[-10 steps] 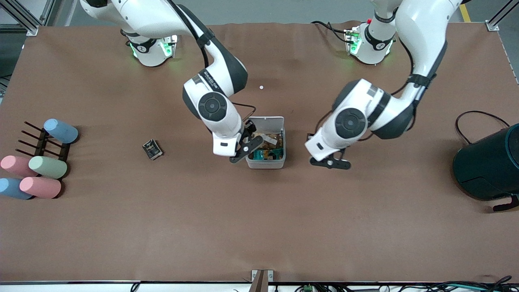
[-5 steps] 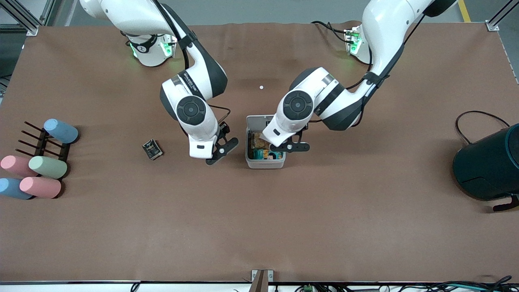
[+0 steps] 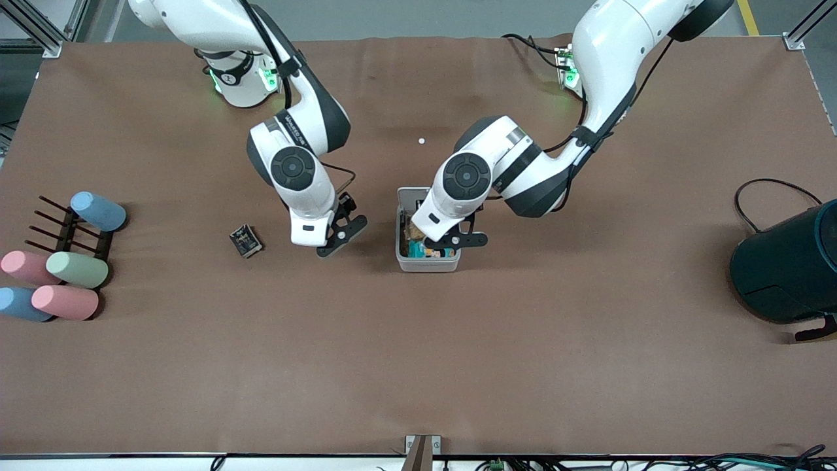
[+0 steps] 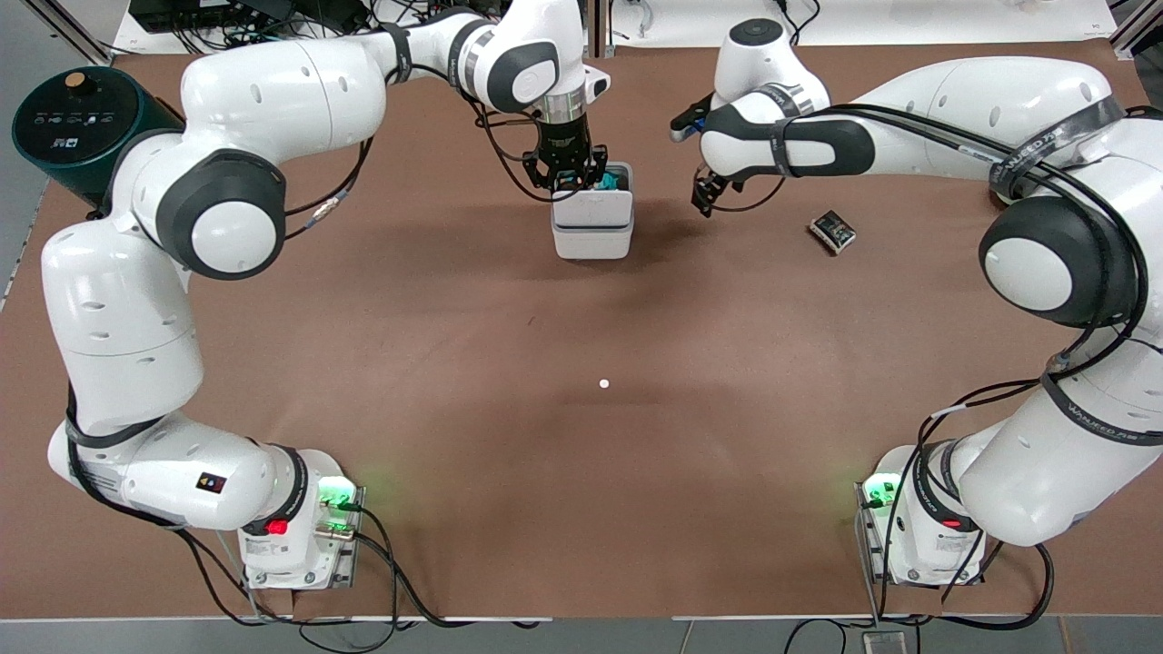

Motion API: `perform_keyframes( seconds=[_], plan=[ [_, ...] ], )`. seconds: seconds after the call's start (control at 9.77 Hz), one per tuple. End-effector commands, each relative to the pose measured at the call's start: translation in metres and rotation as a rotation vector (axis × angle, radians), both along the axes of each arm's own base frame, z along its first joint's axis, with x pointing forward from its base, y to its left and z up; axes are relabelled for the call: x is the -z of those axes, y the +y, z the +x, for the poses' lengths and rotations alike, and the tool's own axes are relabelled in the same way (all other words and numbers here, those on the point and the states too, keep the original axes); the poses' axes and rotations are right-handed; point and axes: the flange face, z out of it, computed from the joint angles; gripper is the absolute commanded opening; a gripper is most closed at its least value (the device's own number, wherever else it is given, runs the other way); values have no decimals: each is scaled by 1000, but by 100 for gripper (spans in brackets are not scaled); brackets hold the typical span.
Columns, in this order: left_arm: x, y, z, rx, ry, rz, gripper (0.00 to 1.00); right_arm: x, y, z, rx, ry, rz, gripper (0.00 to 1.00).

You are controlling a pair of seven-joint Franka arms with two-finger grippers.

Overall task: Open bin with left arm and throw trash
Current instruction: 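Carry the green tape roll into the bin with the left gripper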

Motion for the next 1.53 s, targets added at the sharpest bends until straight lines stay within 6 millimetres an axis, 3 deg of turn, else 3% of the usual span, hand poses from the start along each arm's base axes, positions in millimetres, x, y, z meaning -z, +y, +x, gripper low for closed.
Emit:
perform_keyframes(
  seconds=[0.0, 0.2, 0.51, 0.61, 0.82, 0.92, 1.02, 1.13, 1.23, 1.43],
  plan=[
    [-7, -7, 12, -13, -25, -45, 2, 7, -58, 5, -43, 23, 0, 89],
    [-3, -7, 16, 24, -41, -67, 3, 11, -113, 25, -129, 40, 20, 89],
    [11, -4, 19, 105, -42, -67, 7, 14, -127, 28, -128, 55, 19, 89],
    [16, -3, 20, 119, -52, -52, 7, 17, -145, 31, -97, 65, 18, 89],
    [15, -3, 21, 123, -57, -52, 7, 44, -174, 29, -49, 112, 10, 90],
    [14, -3, 21, 121, -65, -57, 13, 50, -176, 27, -47, 121, 8, 90],
    [14, -4, 22, 126, -69, -62, 43, 50, -175, 27, -47, 123, 8, 92],
    [15, -4, 21, 129, -68, -61, 90, 51, -176, 27, -47, 123, 8, 93],
    [13, -4, 21, 131, -72, -61, 100, 53, -177, 27, -46, 124, 6, 93],
    [6, -4, 23, 133, -90, -59, 100, 56, -184, 28, -33, 128, 4, 98]
  ],
)
